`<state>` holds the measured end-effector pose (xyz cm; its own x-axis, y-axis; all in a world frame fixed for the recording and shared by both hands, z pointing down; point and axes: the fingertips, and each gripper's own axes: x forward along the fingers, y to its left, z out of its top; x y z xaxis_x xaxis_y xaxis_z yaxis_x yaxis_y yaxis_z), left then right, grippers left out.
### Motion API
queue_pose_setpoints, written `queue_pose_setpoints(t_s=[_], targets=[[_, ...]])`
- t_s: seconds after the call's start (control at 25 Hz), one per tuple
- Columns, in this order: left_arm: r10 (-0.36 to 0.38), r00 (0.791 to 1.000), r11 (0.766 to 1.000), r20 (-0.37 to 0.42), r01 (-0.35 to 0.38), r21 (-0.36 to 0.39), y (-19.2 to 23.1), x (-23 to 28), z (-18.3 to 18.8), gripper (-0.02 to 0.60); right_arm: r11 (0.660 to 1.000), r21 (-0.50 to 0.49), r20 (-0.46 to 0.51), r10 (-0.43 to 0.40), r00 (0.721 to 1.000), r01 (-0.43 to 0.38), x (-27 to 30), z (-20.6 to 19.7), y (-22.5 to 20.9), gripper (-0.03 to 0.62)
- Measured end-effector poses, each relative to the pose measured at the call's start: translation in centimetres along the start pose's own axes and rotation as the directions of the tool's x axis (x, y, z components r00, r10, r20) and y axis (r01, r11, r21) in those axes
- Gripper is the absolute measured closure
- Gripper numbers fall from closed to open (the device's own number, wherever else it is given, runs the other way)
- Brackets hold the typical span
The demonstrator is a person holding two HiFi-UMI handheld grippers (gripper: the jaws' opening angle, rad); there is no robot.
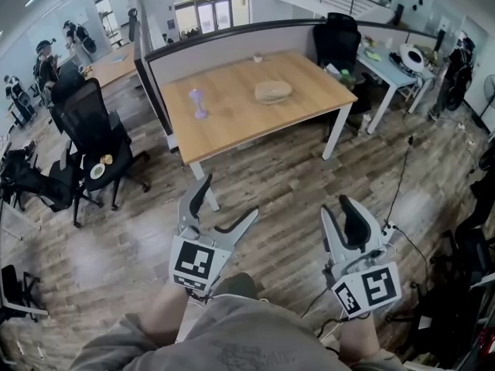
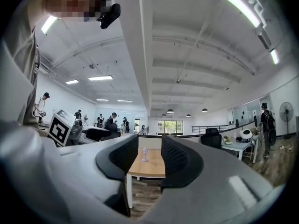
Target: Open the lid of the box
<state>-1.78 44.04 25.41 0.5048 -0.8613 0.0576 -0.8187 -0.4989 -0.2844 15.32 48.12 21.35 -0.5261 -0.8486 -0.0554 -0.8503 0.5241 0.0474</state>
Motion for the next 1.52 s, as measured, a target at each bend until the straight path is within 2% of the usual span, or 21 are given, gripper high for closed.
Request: queue_pose_setpoints(t_s=[0.24,0.48,0.96,1.28,1.52], targets=[[0.011,1.000,1.000,-0.019,-0.010,0.007,1.8,2.8,-1.2,0.149,1.000,0.015,-0.016,0.022,1.000,-0.022,2.7,-1.4,-1.6,0.457],[-0.009,0.999,1.000,-0.042,0.008,-0.006,4.4,7.7,-3.2,0.151,0.999,0.018,-0.043,0.034,0.999,-0.033,8.2,-3.1,-4.0,0.457],[-0.052,0.993,0.999,-0.110,0.051,-0.014,14.9,19.7,-6.7,0.151,0.998,0.058,-0.083,0.019,0.996,-0.015,23.9,-4.1,-9.5,0.457],[-0.078,0.990,0.997,-0.118,0.077,-0.007,22.5,27.3,-8.5,0.150,0.997,0.079,-0.126,0.018,0.992,-0.008,34.8,-5.7,-11.7,0.457],[-0.097,0.988,0.995,-0.117,0.097,-0.005,27.2,32.0,-10.1,0.150,0.995,0.093,-0.118,-0.020,0.993,0.031,40.8,-6.2,-14.0,0.457]])
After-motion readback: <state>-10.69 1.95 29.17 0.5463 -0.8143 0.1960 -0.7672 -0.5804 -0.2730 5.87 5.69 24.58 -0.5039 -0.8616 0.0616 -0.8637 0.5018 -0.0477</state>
